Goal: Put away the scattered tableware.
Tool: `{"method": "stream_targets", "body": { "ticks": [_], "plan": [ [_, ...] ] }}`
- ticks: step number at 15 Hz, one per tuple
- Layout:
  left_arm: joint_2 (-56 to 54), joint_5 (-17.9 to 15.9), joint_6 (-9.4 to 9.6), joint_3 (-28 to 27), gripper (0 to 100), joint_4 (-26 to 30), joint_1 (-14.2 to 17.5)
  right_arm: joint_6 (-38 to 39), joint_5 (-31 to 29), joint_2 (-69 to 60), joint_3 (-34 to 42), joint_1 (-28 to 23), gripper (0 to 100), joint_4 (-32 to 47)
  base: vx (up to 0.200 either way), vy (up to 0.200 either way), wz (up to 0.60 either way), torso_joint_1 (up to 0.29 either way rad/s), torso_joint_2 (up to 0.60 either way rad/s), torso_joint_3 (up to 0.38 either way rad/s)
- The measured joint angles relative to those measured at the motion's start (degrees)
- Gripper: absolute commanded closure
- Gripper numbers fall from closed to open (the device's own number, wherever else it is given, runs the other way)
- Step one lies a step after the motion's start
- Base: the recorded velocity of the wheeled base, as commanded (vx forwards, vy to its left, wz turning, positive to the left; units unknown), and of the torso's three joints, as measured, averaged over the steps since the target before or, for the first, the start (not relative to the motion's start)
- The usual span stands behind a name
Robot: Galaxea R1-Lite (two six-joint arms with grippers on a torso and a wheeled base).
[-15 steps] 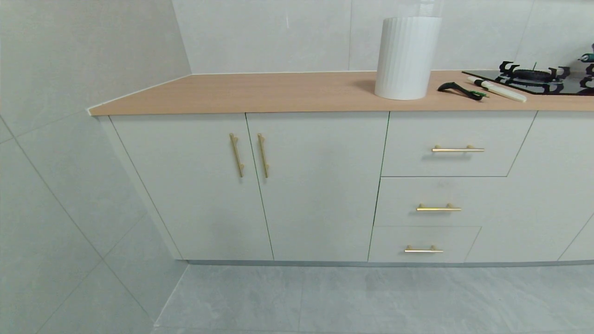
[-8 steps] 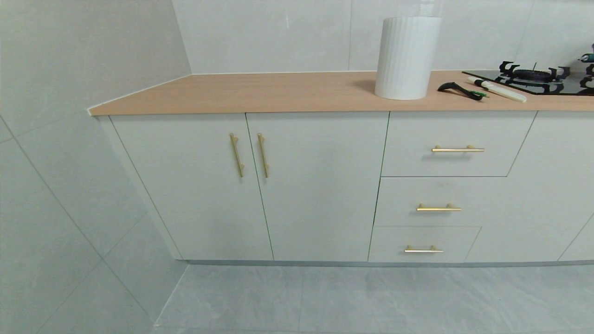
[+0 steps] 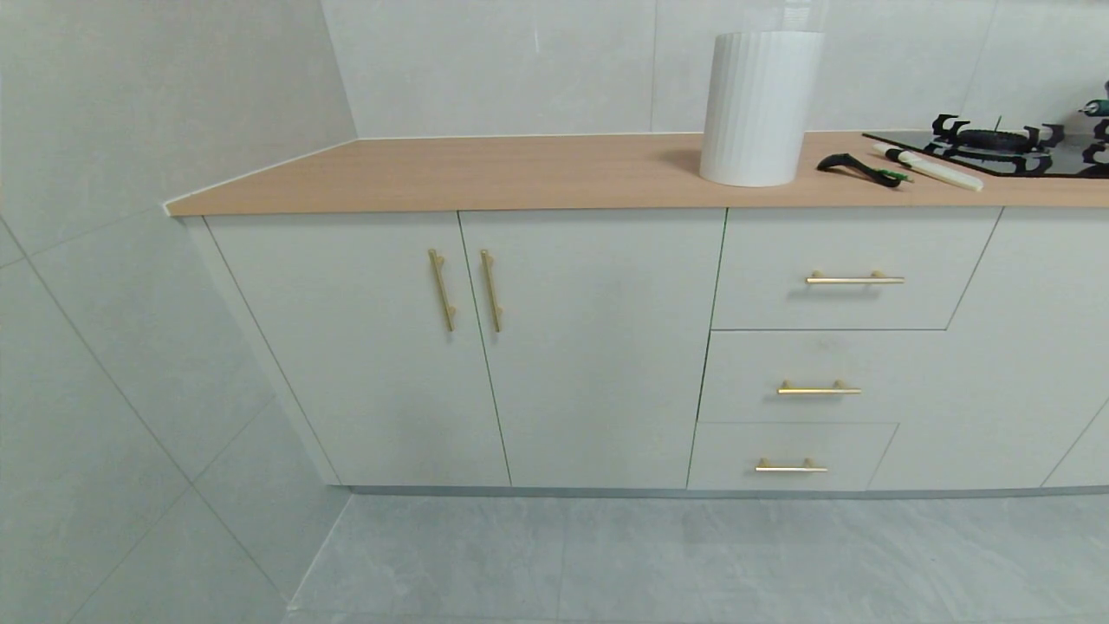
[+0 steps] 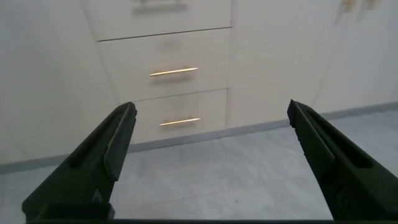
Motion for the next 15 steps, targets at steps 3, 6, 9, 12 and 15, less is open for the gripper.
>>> {"method": "stream_targets", "body": {
  "ticks": [3, 6, 9, 12, 15],
  "plan": [
    [0.0, 0.0, -0.02, 0.0, 0, 0.0, 0.0, -1.4, 10.2, 0.0, 0.0, 0.0, 0, 2.1, 0.0, 0.0, 0.0, 0.0, 0.0, 0.0],
    [0.0, 0.0, -0.02, 0.0, 0, 0.0, 0.0, -1.5, 6.6, 0.0, -0.1, 0.1, 0, 2.3, 0.0, 0.0, 0.0, 0.0, 0.0, 0.0],
    [0.0, 0.0, 0.02, 0.0, 0, 0.0, 0.0, -1.5, 6.5, 0.0, -0.1, 0.1, 0, 2.4, 0.0, -0.2, 0.0, 0.001, 0.0, 0.001],
    [0.0, 0.0, 0.0, 0.0, 0, 0.0, 0.0, -1.5, 6.5, 0.0, -0.1, 0.1, 0, 2.5, 0.0, -0.133, 0.0, 0.0, 0.0, 0.002],
    [0.0, 0.0, -0.02, 0.0, 0, 0.0, 0.0, -1.5, 6.4, 0.0, -0.1, 0.1, 0, 2.5, 0.0, 0.0, 0.0, 0.0, 0.0, 0.0]
  ]
}}
